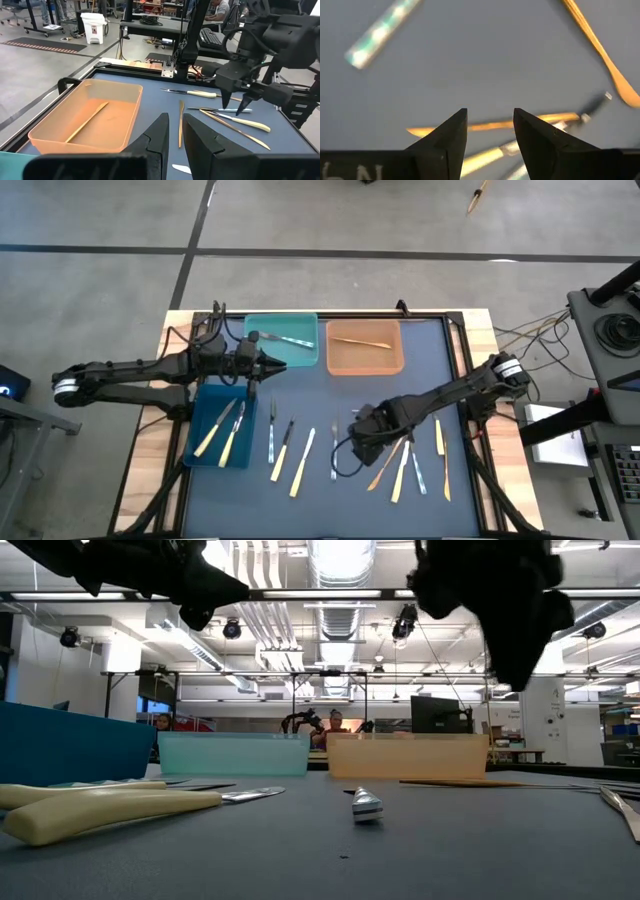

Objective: Sort silverware by color (type)
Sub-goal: Put the white knife into the light blue bin

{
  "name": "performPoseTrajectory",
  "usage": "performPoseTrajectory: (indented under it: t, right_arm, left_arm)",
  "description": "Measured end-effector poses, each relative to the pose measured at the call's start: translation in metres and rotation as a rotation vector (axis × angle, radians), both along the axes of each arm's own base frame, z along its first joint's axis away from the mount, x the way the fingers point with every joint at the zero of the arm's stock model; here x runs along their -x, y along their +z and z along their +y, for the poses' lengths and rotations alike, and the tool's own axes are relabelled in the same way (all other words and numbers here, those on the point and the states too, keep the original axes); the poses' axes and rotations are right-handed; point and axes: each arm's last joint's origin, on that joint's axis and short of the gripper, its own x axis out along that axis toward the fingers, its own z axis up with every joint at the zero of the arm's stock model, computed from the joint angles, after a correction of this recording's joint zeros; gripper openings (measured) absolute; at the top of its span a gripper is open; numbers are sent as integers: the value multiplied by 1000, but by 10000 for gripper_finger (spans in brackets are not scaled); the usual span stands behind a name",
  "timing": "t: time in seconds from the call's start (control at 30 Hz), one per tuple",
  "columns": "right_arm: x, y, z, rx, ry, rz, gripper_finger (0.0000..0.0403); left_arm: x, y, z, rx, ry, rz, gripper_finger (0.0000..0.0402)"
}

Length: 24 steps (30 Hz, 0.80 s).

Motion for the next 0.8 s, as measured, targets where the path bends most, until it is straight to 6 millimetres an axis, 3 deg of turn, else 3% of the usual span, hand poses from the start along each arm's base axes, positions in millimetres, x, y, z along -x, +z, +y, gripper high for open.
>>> performPoseTrajectory:
  t: [0.4, 0.8]
  right_arm:
    - [44, -41, 9, -71, -48, 240, 141]
    - [99, -67, 22, -179, -265, 147, 141]
  left_arm:
    - [0, 0, 0, 2, 0, 2, 37]
    - [0, 0, 0, 3, 0, 2, 37]
